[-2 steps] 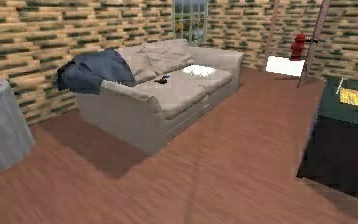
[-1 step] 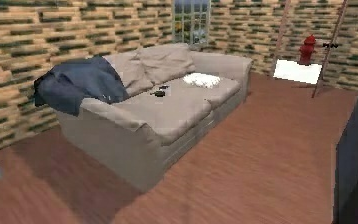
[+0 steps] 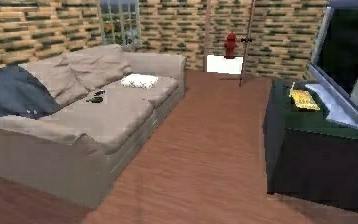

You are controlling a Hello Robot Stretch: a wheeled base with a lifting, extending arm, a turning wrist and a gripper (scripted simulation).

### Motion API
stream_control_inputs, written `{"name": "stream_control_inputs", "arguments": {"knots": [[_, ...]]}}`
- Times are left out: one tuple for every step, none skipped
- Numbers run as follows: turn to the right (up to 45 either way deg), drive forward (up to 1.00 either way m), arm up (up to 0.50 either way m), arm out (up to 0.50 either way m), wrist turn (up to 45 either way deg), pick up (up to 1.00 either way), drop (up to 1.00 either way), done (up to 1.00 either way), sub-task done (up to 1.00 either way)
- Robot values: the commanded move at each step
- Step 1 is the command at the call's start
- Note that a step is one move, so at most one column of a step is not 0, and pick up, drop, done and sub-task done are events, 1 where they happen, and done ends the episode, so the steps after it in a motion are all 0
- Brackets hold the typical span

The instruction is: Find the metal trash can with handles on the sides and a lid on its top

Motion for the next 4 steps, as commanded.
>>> {"name": "stream_control_inputs", "arguments": {"knots": [[0.0, 1.00, 0.00, 0.00, 0.0, 0.00, 0.00, 0.00, 0.00], [9.0, 0.00, 0.00, 0.00, 0.0, 0.00, 0.00, 0.00, 0.00], [0.0, 0.10, 0.00, 0.00, 0.0, 0.00, 0.00, 0.00, 0.00], [3.0, 0.00, 0.00, 0.00, 0.0, 0.00, 0.00, 0.00, 0.00]]}}
